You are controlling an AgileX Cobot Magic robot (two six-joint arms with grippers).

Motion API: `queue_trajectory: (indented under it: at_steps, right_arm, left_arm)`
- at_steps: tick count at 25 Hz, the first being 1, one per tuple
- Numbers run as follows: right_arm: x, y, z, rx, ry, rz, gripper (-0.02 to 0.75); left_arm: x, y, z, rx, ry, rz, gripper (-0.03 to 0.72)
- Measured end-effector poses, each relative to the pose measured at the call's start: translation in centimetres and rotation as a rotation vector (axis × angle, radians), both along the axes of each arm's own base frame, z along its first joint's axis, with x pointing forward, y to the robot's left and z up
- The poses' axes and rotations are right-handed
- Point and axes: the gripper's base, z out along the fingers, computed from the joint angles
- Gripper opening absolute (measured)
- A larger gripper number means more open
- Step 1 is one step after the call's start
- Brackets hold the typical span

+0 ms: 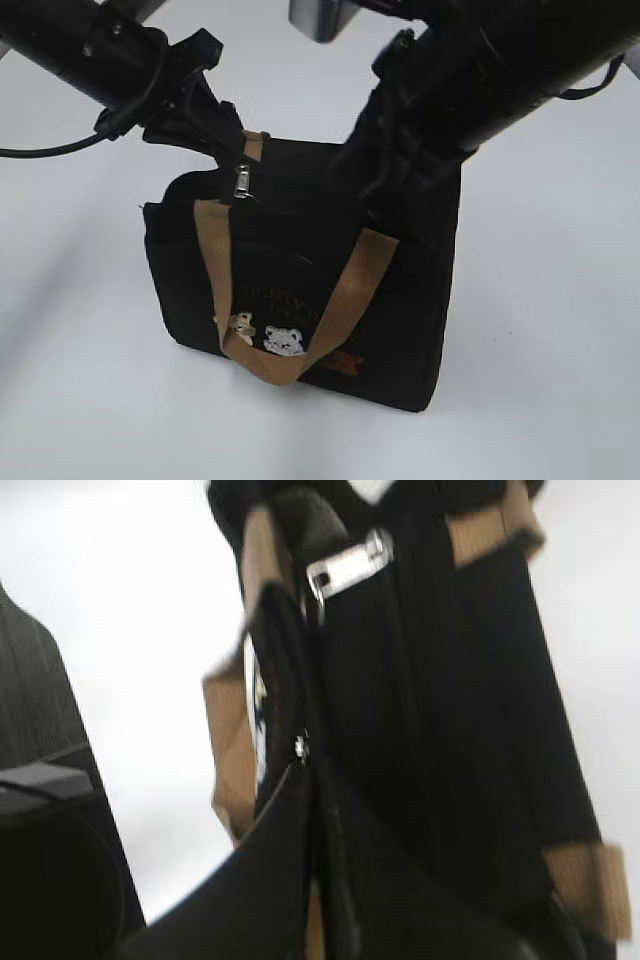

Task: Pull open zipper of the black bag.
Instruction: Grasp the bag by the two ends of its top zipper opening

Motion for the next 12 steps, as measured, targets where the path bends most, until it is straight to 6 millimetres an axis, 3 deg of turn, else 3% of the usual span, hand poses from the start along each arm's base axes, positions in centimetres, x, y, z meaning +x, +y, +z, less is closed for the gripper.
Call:
queue_trajectory:
  at_steps: [5,12]
  right_arm:
    - [0.2,1.1,0.6,0.114,-0.059,0.063,0.113]
    - [1.4,2.1,-1.5,0.104,-0.042,0.083,0.181]
  left_arm:
    - [-0.1,-0.1,0.1,-0.016,0.014,-0.003,0.029]
    - [-0.2,-0.1,0.1,-0.020,0.021,-0.008,0.029]
